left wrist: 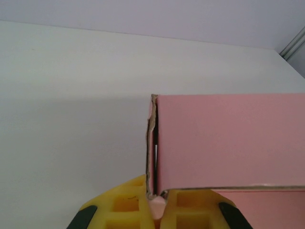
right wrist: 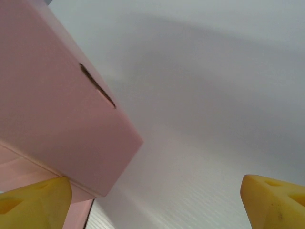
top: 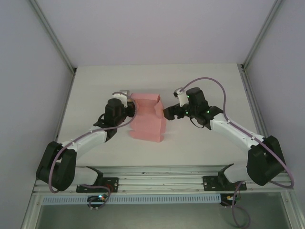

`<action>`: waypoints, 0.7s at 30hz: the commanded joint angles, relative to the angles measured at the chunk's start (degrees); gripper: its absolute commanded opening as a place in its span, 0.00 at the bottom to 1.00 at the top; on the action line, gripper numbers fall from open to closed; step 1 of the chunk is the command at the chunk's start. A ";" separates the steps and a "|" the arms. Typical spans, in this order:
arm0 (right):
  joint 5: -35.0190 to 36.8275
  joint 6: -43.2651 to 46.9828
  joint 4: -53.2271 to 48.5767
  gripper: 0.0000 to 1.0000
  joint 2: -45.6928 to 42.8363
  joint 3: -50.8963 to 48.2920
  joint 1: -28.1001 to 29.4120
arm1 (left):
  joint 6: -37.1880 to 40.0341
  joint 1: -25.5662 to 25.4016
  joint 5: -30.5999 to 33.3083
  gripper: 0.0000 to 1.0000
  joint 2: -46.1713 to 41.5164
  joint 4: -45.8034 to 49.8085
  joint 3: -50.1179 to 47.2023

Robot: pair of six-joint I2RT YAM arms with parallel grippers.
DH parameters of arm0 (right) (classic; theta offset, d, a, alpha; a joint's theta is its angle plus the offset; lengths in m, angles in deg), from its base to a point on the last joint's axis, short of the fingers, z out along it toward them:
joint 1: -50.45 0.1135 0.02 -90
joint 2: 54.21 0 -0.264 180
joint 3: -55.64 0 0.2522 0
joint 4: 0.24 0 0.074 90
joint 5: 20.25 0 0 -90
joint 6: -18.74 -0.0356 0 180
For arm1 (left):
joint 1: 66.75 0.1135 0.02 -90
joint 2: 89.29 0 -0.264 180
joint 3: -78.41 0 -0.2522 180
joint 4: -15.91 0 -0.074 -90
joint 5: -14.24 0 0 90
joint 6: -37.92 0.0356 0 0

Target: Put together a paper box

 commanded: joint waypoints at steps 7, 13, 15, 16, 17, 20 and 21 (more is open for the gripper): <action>3.74 0.71 3.28 0.90 5.91 4.22 3.67 | -1.36 0.09 -2.83 0.00 -0.13 -2.35 0.67; 11.59 0.88 1.59 0.84 5.11 4.74 4.75 | -1.31 0.03 -0.08 0.00 -0.66 0.00 0.94; 11.93 1.11 1.54 0.82 3.36 3.89 4.84 | -1.37 -0.01 1.69 0.00 -0.73 1.68 1.58; 11.59 1.28 1.70 0.82 2.49 3.37 4.90 | -1.55 0.03 2.41 0.00 -0.67 2.35 1.79; 10.97 1.55 1.87 0.81 1.93 3.02 4.96 | -1.63 0.03 2.93 0.00 -0.61 2.84 1.98; 8.89 2.37 2.30 0.70 1.48 2.56 5.10 | -2.01 0.02 2.76 0.00 -0.36 2.97 2.10; 8.70 2.18 1.94 0.67 1.87 3.01 5.10 | -2.41 -0.04 2.50 0.00 -0.26 2.68 2.05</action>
